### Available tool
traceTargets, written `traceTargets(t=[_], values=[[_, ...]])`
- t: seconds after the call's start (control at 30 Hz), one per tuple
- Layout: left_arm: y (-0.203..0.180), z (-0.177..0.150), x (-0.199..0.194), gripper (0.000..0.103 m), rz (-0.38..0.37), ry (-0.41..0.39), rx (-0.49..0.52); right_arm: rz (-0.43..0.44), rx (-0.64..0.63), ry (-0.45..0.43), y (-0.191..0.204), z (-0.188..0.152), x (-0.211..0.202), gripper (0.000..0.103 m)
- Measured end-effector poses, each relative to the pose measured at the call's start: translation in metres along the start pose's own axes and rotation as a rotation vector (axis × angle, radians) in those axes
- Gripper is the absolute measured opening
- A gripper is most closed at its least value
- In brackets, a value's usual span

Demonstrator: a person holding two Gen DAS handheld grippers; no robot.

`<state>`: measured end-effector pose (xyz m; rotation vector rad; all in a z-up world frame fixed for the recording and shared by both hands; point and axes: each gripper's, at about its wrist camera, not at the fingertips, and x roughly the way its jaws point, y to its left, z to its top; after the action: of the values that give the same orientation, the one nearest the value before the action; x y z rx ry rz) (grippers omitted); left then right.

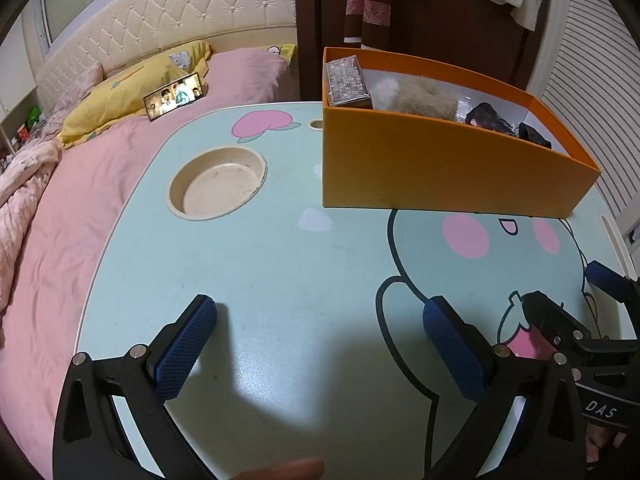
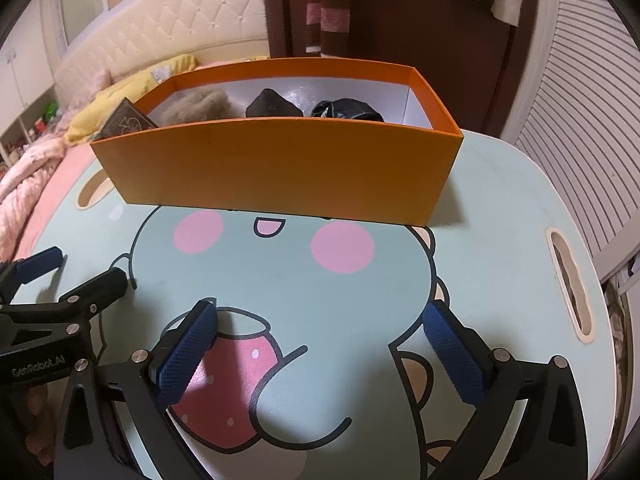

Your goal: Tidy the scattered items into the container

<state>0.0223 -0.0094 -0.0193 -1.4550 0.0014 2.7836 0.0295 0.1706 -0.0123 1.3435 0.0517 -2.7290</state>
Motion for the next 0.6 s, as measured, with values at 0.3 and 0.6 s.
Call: traceTargets(t=[0.3, 0.6], values=[[-0.0002, 0.0002, 0.0, 0.103, 0.0, -0.001, 0.0, 0.0, 0.0, 0.0, 0.0005, -0.0006, 0.0002, 0.103], [-0.0005, -0.001, -0.0005, 0.103, -0.004, -0.002, 0.004, 0.0, 0.0, 0.0, 0.0005, -0.0006, 0.0003, 0.103]])
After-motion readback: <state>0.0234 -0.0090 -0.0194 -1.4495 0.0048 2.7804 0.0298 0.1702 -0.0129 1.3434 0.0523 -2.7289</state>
